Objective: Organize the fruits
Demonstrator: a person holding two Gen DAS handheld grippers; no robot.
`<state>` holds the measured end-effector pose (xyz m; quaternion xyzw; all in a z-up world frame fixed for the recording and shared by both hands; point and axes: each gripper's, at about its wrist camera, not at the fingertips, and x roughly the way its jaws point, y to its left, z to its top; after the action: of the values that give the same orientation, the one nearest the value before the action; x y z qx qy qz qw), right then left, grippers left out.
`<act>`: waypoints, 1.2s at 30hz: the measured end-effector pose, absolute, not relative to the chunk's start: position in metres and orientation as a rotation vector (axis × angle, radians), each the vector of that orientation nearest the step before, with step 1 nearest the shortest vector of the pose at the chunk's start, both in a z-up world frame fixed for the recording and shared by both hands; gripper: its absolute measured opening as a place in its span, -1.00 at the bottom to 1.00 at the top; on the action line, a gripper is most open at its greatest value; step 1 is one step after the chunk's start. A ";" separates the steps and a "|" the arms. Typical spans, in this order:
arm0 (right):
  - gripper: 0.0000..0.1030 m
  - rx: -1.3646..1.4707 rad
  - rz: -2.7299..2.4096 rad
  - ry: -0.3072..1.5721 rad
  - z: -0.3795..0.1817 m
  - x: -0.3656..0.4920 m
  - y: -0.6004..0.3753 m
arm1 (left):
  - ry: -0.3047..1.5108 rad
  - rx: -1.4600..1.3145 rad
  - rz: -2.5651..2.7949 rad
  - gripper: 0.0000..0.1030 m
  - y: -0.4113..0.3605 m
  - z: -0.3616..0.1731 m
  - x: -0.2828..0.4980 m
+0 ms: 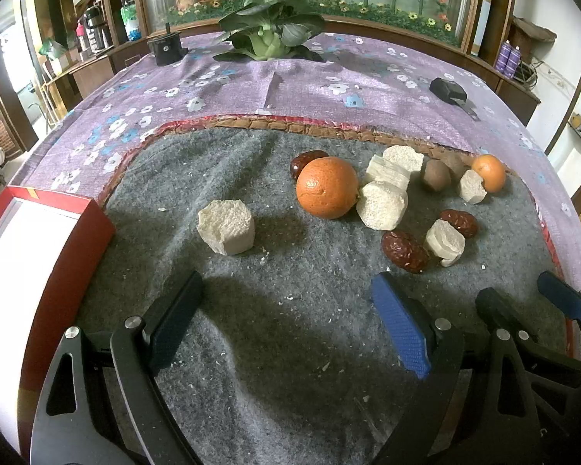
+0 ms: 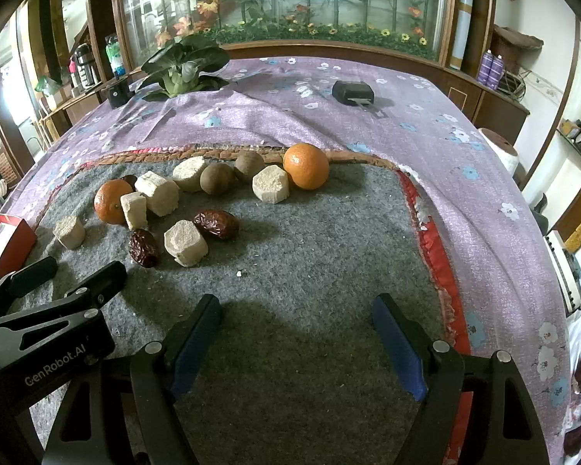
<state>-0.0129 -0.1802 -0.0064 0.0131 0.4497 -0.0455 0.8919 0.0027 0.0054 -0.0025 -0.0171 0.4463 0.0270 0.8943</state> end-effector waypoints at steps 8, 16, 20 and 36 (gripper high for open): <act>0.56 0.027 -0.095 0.933 -0.006 -0.013 -0.180 | 0.925 -0.035 0.056 0.74 0.005 -0.003 0.003; 0.56 0.026 -0.095 0.934 -0.006 -0.013 -0.180 | 0.925 -0.035 0.056 0.74 0.005 -0.003 0.003; 0.56 0.026 -0.095 0.934 -0.006 -0.013 -0.180 | 0.925 -0.035 0.056 0.74 0.005 -0.003 0.003; 0.56 0.025 -0.096 0.933 -0.007 -0.013 -0.179 | 0.947 -0.011 0.016 0.74 0.006 -0.002 0.003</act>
<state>-0.0133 -0.1795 -0.0068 0.0121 0.4497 -0.0463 0.8919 0.0033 0.0062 -0.0016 -0.0051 0.4558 0.0078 0.8900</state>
